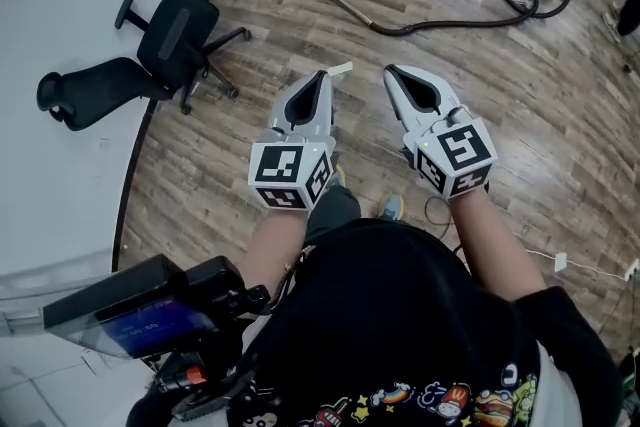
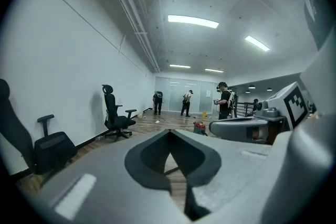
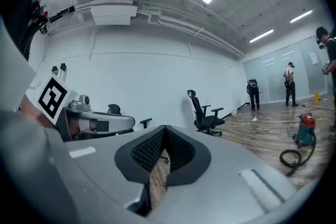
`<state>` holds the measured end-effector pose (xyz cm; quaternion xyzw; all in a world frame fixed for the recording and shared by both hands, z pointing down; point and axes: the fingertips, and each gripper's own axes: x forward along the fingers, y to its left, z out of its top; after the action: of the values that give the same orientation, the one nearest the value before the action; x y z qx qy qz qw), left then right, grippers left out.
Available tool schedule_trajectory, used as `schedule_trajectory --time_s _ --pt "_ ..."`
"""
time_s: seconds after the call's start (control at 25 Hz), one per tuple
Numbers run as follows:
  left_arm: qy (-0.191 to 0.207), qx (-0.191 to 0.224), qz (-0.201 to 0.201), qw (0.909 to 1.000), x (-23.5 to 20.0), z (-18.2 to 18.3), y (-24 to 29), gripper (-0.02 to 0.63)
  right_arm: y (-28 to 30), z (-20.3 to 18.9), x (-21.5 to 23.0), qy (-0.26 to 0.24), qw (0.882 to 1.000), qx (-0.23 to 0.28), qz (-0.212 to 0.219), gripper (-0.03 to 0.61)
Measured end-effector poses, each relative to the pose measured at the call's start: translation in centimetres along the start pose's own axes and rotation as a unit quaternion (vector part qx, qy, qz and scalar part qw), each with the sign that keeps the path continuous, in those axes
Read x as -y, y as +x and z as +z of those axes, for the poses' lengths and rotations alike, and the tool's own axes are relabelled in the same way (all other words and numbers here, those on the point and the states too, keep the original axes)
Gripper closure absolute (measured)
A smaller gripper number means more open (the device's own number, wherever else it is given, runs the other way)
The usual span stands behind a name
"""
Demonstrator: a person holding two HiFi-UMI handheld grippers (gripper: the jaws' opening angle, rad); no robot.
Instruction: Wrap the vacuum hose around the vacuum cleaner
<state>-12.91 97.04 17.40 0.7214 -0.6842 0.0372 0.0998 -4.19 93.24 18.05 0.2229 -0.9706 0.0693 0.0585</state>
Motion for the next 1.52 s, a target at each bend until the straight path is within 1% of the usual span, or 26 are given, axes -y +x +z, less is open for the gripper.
schedule_trajectory --time_s 0.16,0.28,0.36,0.52,0.72,0.88,1.0,1.12,1.24,1.36,1.52 --pt "-0.01 -0.005 0.008 0.9999 -2.8 -0.4 2.2 0.614 3.4 -0.6 1.0 0.003 1.0 -0.014 0.008 0.555" --pt "-0.009 -0.006 0.001 0.9999 -5.2 -0.1 4.8 0.614 7.0 -0.7 2.1 0.004 1.0 -0.019 0.01 0.555" --pt "-0.006 0.0 -0.004 1.0 -7.8 0.4 7.1 0.614 10.4 -0.8 2.8 0.0 1.0 -0.022 0.012 0.554" --pt "-0.012 0.009 -0.013 0.9998 -16.0 1.3 12.8 0.614 19.8 -1.1 4.6 -0.002 0.999 -0.037 0.005 0.555" --pt "-0.029 -0.003 -0.035 0.9989 -27.9 4.2 20.8 0.614 32.7 1.4 7.7 0.011 0.998 -0.051 -0.036 0.554" --pt "-0.025 -0.005 -0.066 0.9975 -33.8 6.8 26.0 0.614 39.3 3.6 10.2 0.016 0.996 -0.052 -0.075 0.554" --pt "-0.029 -0.006 -0.085 0.996 -35.9 7.7 29.2 0.614 42.1 4.4 12.0 0.018 0.994 -0.055 -0.095 0.554" --pt "-0.028 -0.011 -0.104 0.9941 -36.9 7.9 32.3 0.614 44.5 4.7 14.2 0.022 0.992 -0.056 -0.11 0.554" --pt "-0.03 -0.018 -0.114 0.9929 -37.6 8.0 34.9 0.614 46.3 4.8 16.1 0.029 0.991 -0.055 -0.118 0.554" --pt "-0.025 -0.024 -0.116 0.9926 -38.1 8.1 37.7 0.614 48.3 4.7 18.2 0.03 0.991 -0.056 -0.118 0.554" --pt "-0.027 -0.039 -0.107 0.9931 -39.0 7.6 42.9 0.614 51.2 4.6 22.4 0.036 0.992 -0.056 -0.11 0.554"
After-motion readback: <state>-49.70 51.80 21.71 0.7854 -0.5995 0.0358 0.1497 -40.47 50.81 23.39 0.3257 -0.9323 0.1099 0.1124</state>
